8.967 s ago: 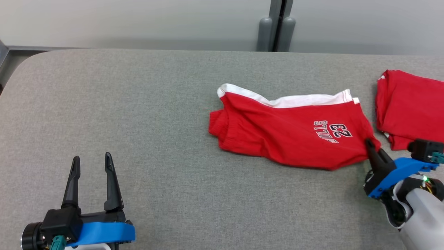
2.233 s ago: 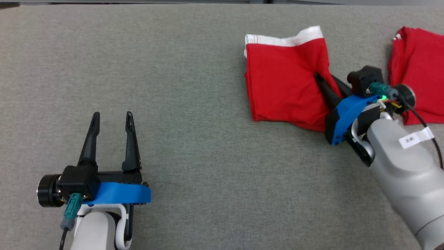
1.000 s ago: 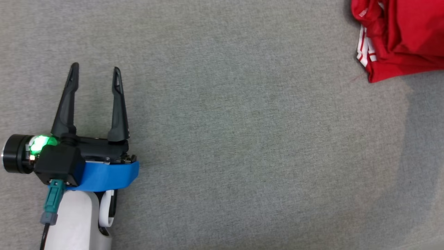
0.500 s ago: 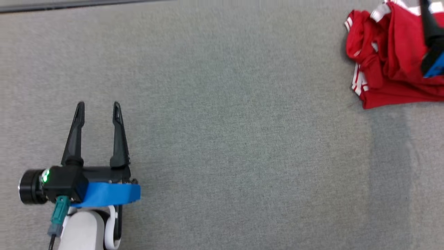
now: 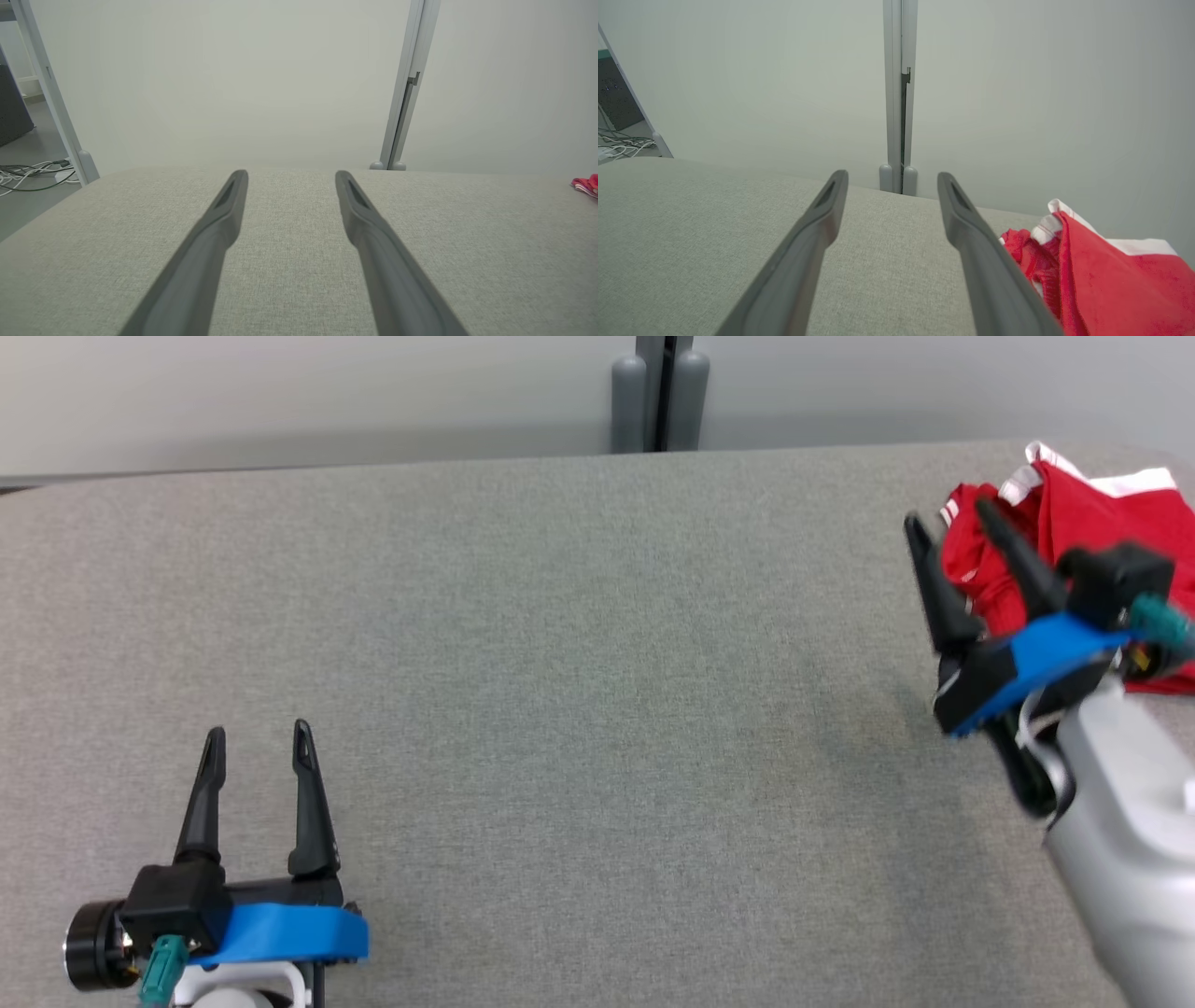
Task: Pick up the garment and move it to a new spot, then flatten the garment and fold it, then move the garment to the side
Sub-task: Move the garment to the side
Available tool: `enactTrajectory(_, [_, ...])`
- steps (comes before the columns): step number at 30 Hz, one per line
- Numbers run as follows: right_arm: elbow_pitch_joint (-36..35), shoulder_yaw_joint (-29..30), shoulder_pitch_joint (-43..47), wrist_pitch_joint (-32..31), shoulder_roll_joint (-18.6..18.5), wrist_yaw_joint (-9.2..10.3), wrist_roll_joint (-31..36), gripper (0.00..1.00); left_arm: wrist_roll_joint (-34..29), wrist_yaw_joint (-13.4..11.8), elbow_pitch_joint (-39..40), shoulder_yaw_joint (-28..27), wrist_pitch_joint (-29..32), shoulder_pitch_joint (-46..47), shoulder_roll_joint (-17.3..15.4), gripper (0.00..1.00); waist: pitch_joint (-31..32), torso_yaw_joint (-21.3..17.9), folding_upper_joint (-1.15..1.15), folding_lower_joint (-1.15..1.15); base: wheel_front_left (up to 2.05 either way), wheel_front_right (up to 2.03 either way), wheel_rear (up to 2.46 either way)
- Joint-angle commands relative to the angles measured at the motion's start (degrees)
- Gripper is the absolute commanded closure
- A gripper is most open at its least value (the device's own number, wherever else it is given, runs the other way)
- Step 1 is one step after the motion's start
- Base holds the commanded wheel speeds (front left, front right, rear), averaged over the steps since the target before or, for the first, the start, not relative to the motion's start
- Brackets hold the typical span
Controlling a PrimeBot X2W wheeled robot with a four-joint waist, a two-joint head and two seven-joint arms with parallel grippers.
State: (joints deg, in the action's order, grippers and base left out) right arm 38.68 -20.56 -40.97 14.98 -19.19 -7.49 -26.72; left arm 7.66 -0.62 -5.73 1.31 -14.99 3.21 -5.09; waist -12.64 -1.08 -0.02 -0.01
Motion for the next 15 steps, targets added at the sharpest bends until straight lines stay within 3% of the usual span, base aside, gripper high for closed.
enactTrajectory(1, [-0.99,1.26,2.72,0.24,0.73,-0.01,1.01,0.00,0.21,0.15,-0.34,-0.07,-0.25,-0.58,0.06,0.00,0.65,-0.04,0.02,0.01,0.00,0.00,0.00])
enactTrajectory(15, [-14.86,16.41,27.12,-0.34,8.09,-0.01,9.04,0.00,-0.02,1.34,-5.23,-0.25,-0.25,-3.42,0.55,0.00,6.81,1.54,0.02,0.01,0.00,0.00,0.00])
